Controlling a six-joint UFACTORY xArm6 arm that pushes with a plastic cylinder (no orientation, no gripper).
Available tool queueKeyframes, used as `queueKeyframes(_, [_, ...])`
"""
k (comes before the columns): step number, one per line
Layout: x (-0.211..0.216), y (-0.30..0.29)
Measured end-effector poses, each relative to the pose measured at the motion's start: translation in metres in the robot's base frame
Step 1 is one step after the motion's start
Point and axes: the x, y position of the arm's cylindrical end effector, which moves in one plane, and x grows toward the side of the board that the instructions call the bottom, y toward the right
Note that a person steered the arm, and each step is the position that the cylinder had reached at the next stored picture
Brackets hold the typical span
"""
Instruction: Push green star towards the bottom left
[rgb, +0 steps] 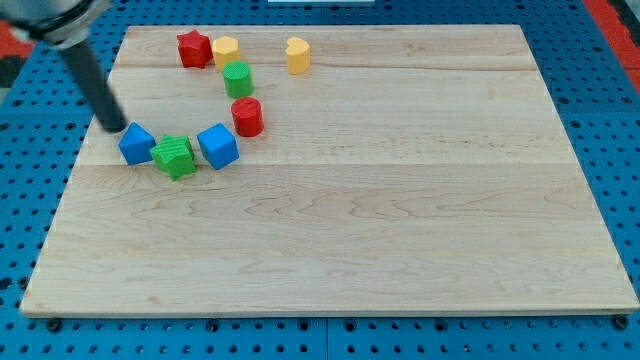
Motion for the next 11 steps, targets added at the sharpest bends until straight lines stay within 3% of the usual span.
queueKeyframes(1, [0.056,0.051])
queueKeyframes(2, [0.076,0.017])
queueKeyframes(3, [0.049,0.048])
queueKeyframes(5, [0.121,0.098])
queueKeyframes(11, [0.106,-0.009])
